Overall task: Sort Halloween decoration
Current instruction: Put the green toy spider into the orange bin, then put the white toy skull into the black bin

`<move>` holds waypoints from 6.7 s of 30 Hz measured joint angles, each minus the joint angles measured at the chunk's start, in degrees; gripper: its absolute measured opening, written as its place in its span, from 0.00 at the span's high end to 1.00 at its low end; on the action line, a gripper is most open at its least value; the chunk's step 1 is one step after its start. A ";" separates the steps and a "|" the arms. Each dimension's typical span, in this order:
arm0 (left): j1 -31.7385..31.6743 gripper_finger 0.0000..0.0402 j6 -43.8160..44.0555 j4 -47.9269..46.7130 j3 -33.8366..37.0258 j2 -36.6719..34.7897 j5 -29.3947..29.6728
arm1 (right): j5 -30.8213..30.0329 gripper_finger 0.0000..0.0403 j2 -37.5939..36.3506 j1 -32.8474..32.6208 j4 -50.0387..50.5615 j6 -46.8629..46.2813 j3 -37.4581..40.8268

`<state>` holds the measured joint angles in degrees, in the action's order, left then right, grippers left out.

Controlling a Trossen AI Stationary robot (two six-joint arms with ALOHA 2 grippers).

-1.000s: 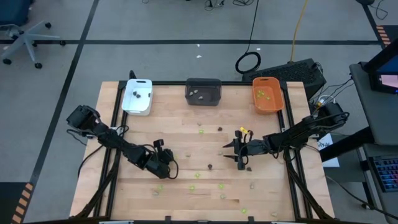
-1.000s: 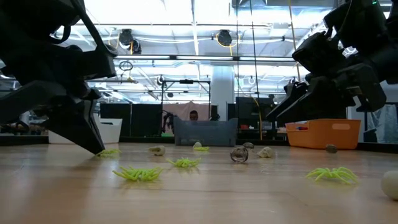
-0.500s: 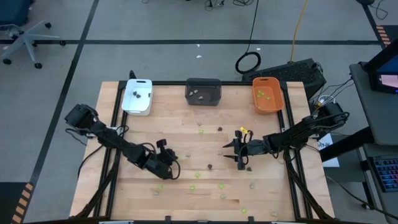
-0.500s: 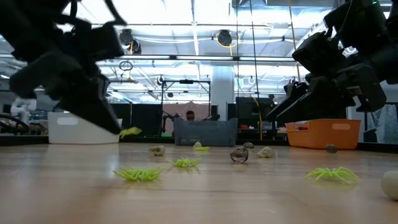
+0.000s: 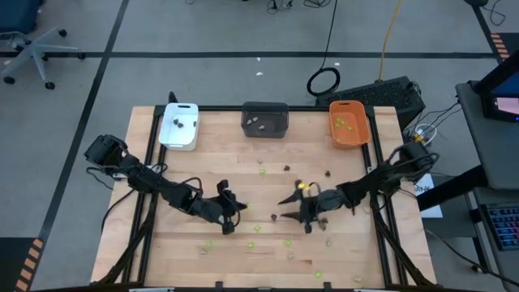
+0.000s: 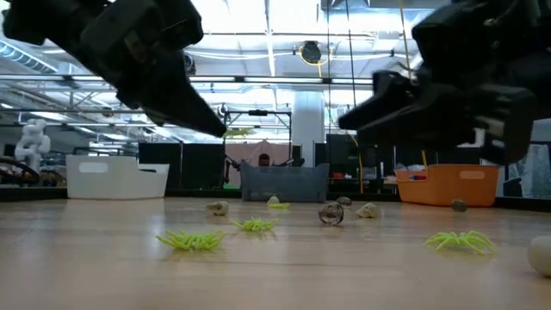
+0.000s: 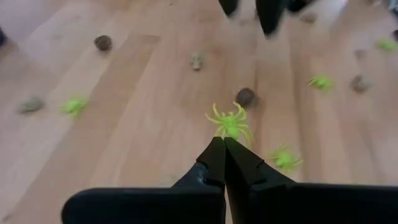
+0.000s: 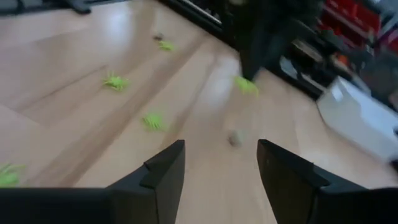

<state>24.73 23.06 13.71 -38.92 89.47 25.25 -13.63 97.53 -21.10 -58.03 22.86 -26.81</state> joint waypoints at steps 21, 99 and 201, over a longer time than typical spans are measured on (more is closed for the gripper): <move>-1.49 1.00 1.55 6.28 -0.02 0.11 -6.18 | -18.09 0.70 17.07 -2.80 1.56 22.83 -22.62; -3.72 0.68 -24.80 18.81 11.78 -4.09 1.95 | -6.01 1.00 2.63 3.04 19.70 27.38 -22.51; -3.71 0.68 -12.80 15.57 11.74 -4.09 1.98 | -15.58 0.58 -42.39 35.91 81.52 -33.37 -14.83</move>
<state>21.02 10.26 29.28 -27.18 85.38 27.22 -29.21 55.15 14.81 23.49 -10.51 -41.63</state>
